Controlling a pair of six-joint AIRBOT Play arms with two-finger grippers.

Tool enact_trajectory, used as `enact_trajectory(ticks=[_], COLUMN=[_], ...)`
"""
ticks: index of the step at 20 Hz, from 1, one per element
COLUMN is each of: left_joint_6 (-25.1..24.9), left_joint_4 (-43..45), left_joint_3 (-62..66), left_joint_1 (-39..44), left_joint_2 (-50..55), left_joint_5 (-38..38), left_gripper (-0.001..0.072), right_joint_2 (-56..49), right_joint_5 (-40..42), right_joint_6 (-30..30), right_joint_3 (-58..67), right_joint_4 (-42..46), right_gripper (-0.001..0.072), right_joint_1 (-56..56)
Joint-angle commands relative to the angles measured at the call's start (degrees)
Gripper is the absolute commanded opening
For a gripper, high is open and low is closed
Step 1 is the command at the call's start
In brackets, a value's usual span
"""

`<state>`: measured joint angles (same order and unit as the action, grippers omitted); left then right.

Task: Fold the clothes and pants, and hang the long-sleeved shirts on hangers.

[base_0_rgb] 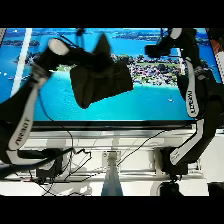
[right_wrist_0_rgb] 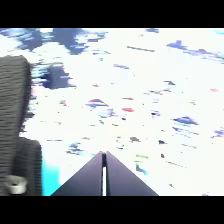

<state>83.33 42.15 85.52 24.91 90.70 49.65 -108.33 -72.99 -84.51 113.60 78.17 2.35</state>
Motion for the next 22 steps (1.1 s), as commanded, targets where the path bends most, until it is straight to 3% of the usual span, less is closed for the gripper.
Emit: enact_trajectory(ticks=[1, 3, 7, 8, 9, 10, 11, 15, 18, 22], left_joint_6=[-0.46, -4.17, -10.71, -10.75, -10.75, -10.75, -10.75, -10.73, -10.71, -10.71], left_joint_4=[-2.25, -1.49, 0.31, 2.64, 4.5, 6.01, 6.32, 6.25, 6.21, 6.23], left_joint_3=[0.07, 0.07, 0.07, 0.07, 0.07, 0.07, 0.07, 0.07, 0.07, 0.07], left_joint_1=[7.32, 7.13, 1.75, -0.11, -1.84, -3.63, -5.18, -8.5, -8.57, -8.44], left_joint_2=[4.0, 3.56, 2.43, 2.29, 2.27, 2.27, 2.27, 2.27, 2.27, 2.27], left_joint_5=[-13.7, -13.57, -6.38, -3.39, -0.63, 2.16, 4.63, 10.1, 11.96, 16.17], left_gripper=[0.0705, 0.0705, 0.0701, 0.0692, 0.0692, 0.0692, 0.0692, 0.0692, 0.0692, 0.0692], right_joint_2=[0.46, 0.33, 0.28, 0.28, 0.24, 0.04, -0.13, -0.17, -0.17, -1.18], right_joint_5=[-1.14, -1.07, -2.03, -1.51, -0.68, -0.55, -0.42, 5.16, 12.41, 9.53], right_joint_6=[1.51, 2.27, 20.96, 22.1, 22.08, 22.03, 22.05, 20.28, 6.27, 2.19], right_joint_3=[0.02, 0.0, -5.62, -8.07, -10.56, -12.59, -14.56, -17.27, -16.57, -16.24], right_joint_4=[0.09, -0.87, -24.15, -28.0, -30.47, -32.63, -34.67, -31.65, -22.45, -12.66], right_gripper=[0.0035, 0.0034, 0.0036, 0.0163, 0.0464, 0.0624, 0.069, 0.07, 0.0698, 0.0688], right_joint_1=[-4.68, -6.91, -11.26, -11.28, -10.86, -10.01, -8.55, 0.85, 7.89, 10.8])
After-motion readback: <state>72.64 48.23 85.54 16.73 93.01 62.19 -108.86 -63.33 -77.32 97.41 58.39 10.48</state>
